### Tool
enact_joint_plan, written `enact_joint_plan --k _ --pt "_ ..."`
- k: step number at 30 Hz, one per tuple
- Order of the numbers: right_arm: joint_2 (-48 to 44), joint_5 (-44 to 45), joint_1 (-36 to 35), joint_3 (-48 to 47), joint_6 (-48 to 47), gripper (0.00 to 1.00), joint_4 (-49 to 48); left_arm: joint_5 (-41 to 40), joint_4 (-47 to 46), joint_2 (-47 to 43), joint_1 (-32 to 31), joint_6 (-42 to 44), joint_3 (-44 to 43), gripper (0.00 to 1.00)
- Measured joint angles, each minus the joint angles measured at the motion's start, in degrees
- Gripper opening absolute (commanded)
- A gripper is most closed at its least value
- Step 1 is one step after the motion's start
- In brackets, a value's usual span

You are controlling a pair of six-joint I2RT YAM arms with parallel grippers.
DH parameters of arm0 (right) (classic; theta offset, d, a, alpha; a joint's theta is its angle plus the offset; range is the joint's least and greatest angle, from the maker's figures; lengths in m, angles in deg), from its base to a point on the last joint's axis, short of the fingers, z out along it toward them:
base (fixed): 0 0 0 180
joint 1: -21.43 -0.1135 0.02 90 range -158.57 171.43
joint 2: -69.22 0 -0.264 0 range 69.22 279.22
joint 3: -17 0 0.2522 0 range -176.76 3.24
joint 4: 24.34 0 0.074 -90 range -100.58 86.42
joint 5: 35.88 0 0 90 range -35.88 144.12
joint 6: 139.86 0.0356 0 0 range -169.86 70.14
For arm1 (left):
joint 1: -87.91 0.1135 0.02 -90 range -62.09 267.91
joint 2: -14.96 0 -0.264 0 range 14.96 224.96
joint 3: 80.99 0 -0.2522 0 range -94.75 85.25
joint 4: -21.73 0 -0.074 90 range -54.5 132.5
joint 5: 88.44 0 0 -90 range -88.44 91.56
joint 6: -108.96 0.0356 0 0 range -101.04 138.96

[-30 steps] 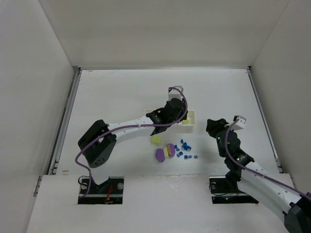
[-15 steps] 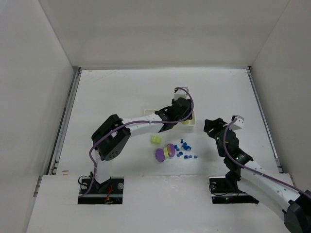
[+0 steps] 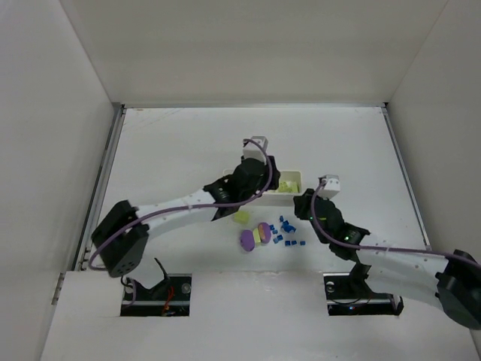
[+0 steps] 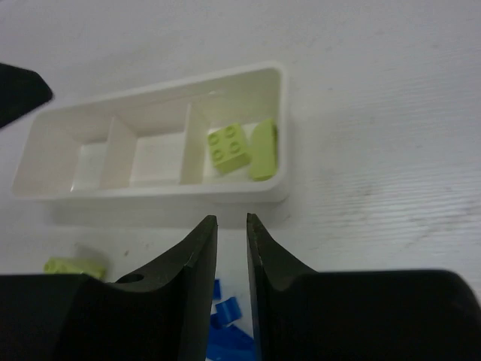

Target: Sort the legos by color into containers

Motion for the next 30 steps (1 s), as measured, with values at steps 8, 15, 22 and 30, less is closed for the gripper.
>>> enact_joint_plan --k 8,15,22,30 --pt "19.2 0.0 -17.8 -14.8 -3.0 0.78 -0.3 -8.6 -0.6 -27.5 0.0 -0.2 24.7 0.45" --pt "35.6 -2.4 -20.9 -25.8 -6.9 0.86 1.8 -13.0 7.0 -43.4 0.6 -5.2 37.8 0.48" --pt "41.1 -10.0 -19.2 -31.8 -14.8 0.84 7.5 -14.0 12.7 -52.3 2.9 -9.8 41.0 0.48" --pt "43.6 -22.6 -13.8 -34.9 -20.7 0.79 11.9 -14.0 17.6 -56.0 6.9 -13.4 41.4 0.49"
